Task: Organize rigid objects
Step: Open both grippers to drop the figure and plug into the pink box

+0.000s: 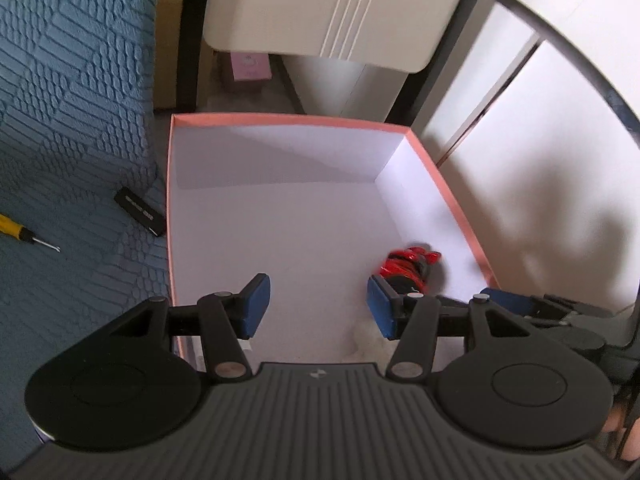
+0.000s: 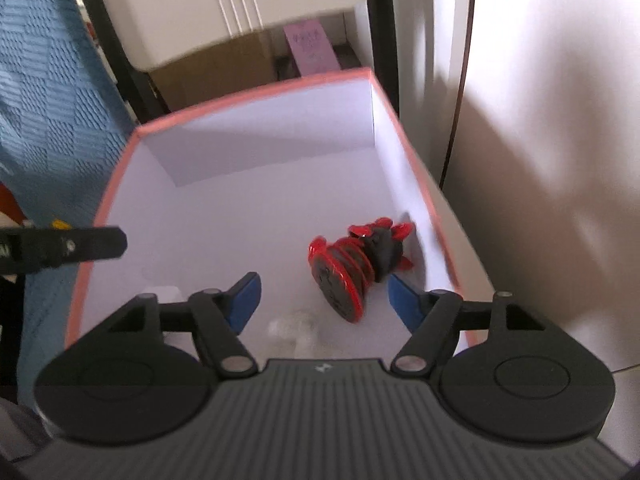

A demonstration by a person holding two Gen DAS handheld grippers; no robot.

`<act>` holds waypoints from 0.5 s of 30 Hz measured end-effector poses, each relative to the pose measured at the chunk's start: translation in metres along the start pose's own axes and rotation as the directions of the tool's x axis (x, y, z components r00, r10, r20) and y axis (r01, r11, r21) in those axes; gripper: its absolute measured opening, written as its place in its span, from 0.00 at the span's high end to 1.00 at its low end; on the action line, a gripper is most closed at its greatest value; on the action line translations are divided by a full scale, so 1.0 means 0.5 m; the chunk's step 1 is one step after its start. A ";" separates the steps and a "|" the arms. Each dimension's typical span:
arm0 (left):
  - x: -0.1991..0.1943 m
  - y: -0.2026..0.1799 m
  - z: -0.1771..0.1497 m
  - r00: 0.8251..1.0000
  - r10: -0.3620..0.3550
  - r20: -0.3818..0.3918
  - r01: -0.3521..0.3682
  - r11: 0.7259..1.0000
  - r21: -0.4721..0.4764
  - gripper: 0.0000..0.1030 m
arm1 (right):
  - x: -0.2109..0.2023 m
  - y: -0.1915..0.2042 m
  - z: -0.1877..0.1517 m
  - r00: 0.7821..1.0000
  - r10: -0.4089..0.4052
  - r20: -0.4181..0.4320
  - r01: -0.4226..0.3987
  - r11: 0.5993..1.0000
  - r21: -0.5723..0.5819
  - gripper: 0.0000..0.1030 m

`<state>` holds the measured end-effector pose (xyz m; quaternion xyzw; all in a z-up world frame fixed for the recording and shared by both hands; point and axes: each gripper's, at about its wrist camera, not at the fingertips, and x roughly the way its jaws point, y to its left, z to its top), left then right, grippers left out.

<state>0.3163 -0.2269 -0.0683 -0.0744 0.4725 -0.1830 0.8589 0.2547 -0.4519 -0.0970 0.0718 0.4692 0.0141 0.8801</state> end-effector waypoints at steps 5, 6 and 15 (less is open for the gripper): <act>-0.061 -0.004 -0.023 0.995 0.017 0.094 -0.018 1.000 0.013 0.42 | -0.068 0.024 -0.015 0.995 0.057 0.078 -0.055 0.998 -0.025 0.30; -0.074 -0.005 -0.029 0.993 0.019 0.113 -0.022 1.000 0.020 0.42 | -0.080 0.033 -0.020 0.993 0.069 0.094 -0.065 0.997 -0.038 0.30; -0.180 0.005 -0.087 0.969 0.037 0.244 -0.045 0.998 0.031 0.42 | -0.172 0.121 -0.079 0.969 0.148 0.199 -0.118 0.981 -0.155 0.30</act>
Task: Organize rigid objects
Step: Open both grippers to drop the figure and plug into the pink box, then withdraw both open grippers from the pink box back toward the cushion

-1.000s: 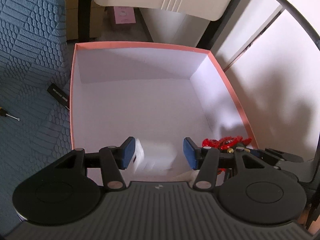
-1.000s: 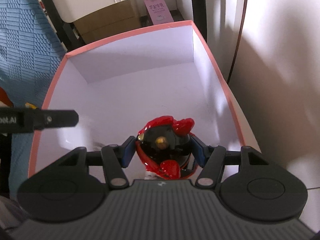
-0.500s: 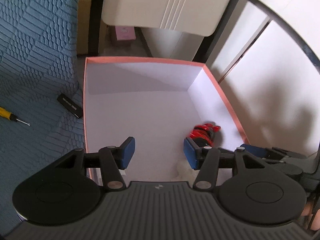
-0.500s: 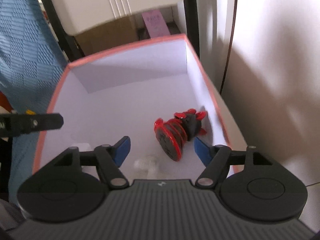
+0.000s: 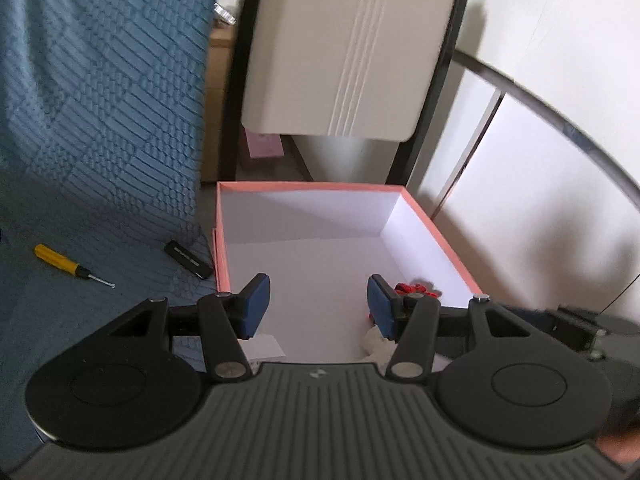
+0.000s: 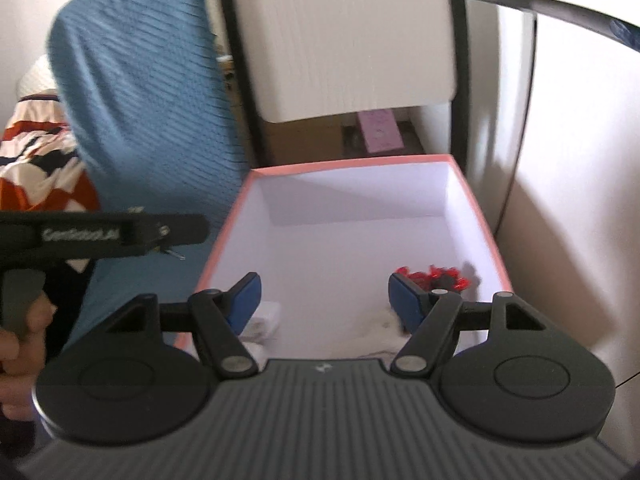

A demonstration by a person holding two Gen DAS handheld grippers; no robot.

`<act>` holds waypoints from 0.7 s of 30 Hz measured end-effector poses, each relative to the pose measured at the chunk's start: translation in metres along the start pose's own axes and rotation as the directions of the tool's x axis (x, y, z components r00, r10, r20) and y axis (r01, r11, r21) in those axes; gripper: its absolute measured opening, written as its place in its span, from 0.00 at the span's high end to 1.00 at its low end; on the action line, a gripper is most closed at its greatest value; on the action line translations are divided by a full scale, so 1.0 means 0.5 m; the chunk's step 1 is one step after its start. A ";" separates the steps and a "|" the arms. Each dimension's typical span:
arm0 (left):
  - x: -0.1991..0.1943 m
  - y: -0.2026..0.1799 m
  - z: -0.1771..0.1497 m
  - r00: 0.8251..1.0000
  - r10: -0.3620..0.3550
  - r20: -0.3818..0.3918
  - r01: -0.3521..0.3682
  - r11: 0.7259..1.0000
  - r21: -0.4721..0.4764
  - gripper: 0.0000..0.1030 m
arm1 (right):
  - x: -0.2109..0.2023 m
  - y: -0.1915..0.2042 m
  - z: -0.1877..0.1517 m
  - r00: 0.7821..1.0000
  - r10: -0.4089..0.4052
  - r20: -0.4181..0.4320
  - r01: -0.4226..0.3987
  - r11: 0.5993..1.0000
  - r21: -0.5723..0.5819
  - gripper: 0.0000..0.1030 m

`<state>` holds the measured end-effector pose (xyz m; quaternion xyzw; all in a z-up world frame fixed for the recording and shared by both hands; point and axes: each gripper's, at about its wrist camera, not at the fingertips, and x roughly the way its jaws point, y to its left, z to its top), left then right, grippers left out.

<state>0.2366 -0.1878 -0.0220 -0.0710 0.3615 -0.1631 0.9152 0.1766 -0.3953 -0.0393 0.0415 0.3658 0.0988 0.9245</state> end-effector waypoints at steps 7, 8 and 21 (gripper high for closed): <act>-0.082 0.026 -0.031 0.998 0.026 0.055 -0.024 0.999 -0.022 0.42 | -0.044 0.067 -0.026 0.999 0.025 0.033 -0.023 0.999 -0.038 0.30; -0.094 0.032 -0.036 0.998 0.026 0.063 -0.025 0.999 -0.030 0.42 | -0.049 0.077 -0.028 0.999 0.028 0.037 -0.027 0.999 -0.042 0.30; -0.229 0.106 -0.109 0.991 0.067 0.113 -0.054 0.993 -0.107 0.42 | -0.106 0.207 -0.078 0.995 0.090 0.042 -0.086 0.992 -0.090 0.30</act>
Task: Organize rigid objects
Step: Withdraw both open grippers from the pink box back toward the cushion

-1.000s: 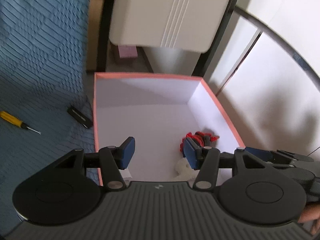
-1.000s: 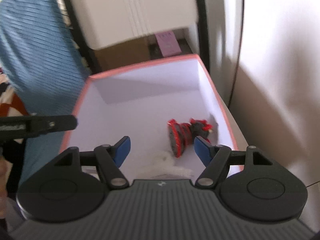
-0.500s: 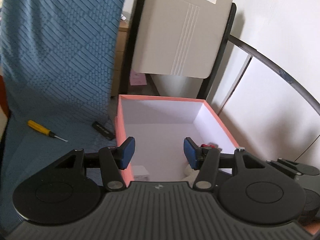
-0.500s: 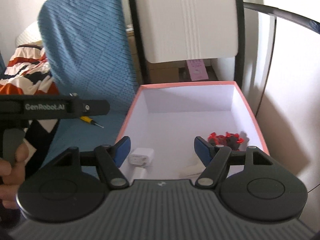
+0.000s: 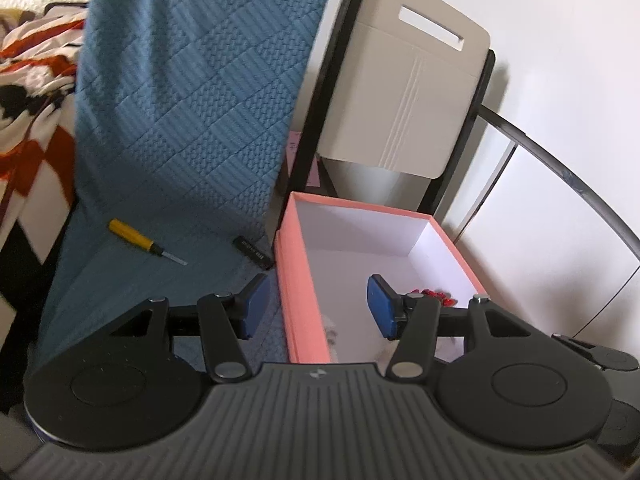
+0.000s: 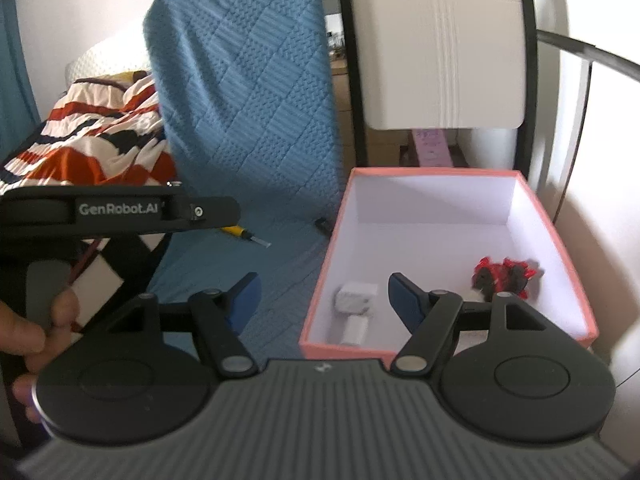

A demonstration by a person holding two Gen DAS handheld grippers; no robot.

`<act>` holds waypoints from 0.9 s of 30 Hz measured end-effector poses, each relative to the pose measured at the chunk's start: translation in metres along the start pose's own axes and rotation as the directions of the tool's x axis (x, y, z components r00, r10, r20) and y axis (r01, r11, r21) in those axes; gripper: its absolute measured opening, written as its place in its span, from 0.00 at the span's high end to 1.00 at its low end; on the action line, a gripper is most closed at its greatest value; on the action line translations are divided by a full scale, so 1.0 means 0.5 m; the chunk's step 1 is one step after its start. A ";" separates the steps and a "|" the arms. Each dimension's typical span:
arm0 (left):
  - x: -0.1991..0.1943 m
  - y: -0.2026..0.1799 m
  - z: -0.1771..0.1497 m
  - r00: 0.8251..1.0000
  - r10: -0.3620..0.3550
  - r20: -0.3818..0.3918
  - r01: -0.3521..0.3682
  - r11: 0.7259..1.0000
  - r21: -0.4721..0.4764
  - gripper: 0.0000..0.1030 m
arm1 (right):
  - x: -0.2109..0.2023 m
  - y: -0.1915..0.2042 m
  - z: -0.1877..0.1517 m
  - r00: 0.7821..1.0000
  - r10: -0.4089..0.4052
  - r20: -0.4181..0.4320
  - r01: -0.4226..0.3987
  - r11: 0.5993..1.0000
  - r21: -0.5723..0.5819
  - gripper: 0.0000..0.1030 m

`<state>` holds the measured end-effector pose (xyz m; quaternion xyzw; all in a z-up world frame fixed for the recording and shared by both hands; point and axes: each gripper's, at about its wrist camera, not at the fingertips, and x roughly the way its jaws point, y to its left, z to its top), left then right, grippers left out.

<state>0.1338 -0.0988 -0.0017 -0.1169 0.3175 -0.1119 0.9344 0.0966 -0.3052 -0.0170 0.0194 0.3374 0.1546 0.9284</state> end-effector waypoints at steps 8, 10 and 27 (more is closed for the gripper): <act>-0.064 0.049 -0.051 1.000 0.026 -0.003 -0.026 0.999 -0.033 0.42 | -0.020 0.064 -0.034 0.999 -0.001 -0.034 0.001 1.000 -0.003 0.30; -0.073 0.063 -0.058 0.999 0.034 -0.003 -0.035 0.998 -0.055 0.42 | -0.025 0.074 -0.040 0.999 0.007 -0.043 -0.007 1.000 0.007 0.30; -0.114 0.156 -0.105 0.996 0.080 -0.047 -0.086 0.988 -0.129 0.42 | 0.001 0.132 -0.079 0.993 0.013 -0.115 -0.013 1.000 0.004 0.30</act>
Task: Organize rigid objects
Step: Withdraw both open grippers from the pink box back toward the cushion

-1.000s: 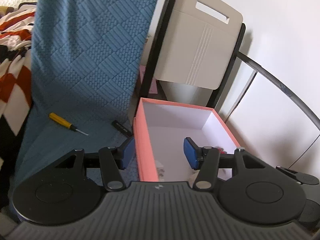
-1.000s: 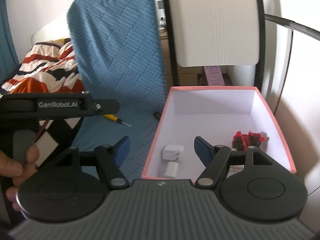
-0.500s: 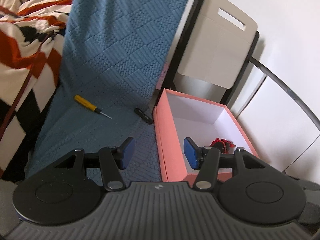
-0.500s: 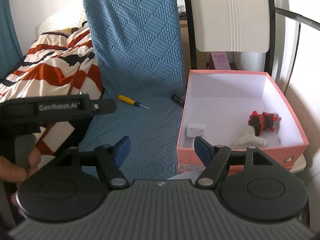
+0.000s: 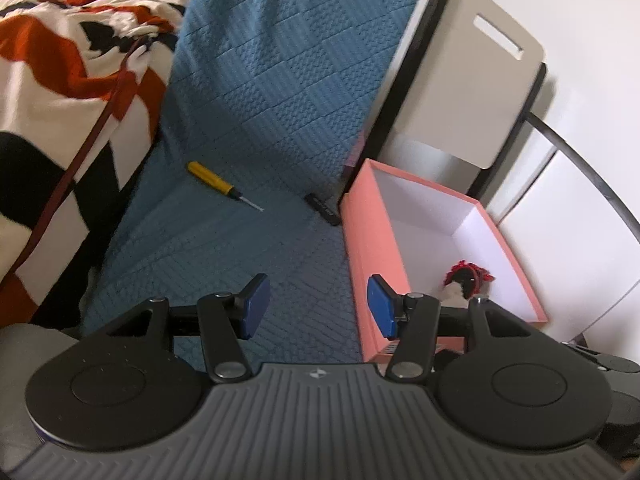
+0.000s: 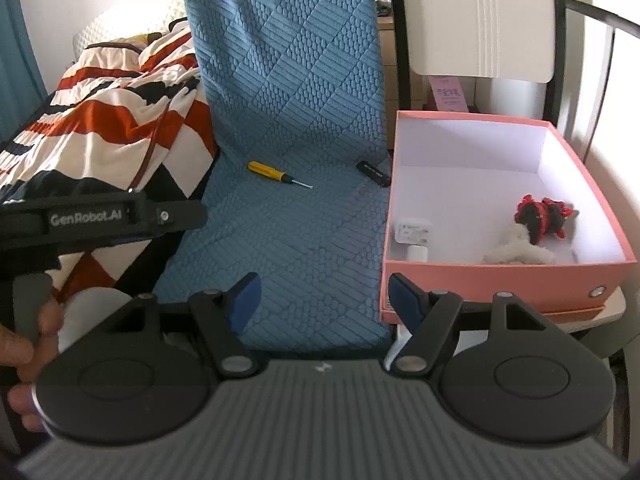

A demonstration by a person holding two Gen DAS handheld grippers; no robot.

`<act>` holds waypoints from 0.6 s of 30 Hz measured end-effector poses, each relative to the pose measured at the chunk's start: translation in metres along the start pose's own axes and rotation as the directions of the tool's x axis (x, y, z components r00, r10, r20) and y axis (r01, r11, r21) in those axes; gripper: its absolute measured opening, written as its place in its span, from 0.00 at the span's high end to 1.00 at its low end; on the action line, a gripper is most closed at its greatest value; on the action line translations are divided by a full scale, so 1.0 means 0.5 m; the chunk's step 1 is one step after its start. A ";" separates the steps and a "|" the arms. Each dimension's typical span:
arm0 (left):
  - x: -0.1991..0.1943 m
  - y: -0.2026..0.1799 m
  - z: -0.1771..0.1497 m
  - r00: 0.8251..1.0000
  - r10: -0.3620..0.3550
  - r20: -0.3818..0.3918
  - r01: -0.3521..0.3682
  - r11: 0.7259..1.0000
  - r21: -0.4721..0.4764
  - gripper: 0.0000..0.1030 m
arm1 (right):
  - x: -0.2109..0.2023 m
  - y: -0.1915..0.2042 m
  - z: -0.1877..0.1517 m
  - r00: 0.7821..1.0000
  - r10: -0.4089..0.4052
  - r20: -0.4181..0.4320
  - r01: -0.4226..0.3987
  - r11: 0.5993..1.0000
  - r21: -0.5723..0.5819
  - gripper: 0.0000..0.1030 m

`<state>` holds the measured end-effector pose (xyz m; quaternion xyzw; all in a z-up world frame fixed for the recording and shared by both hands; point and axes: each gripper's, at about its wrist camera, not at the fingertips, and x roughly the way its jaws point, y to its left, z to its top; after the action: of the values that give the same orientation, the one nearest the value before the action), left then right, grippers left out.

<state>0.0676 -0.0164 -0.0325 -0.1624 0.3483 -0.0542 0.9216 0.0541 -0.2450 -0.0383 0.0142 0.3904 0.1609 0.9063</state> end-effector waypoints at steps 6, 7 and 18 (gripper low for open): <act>0.062 0.049 0.013 1.000 0.019 -0.022 -0.020 1.000 -0.021 0.42 | 0.055 0.009 0.018 1.000 -0.009 0.000 0.009 1.000 -0.022 0.30; 0.076 0.058 0.015 1.000 0.018 -0.022 -0.019 1.000 -0.022 0.42 | 0.067 0.010 0.022 1.000 -0.012 0.000 0.012 1.000 -0.026 0.30; 0.261 0.124 0.069 0.999 0.031 -0.030 -0.033 0.996 -0.077 0.35 | 0.205 0.001 0.079 0.999 -0.021 -0.030 0.020 0.998 -0.052 0.30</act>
<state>0.1876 0.0230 -0.1106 -0.1918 0.3659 -0.0282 0.9103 0.1480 -0.2094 -0.0825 -0.0158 0.4000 0.1619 0.9020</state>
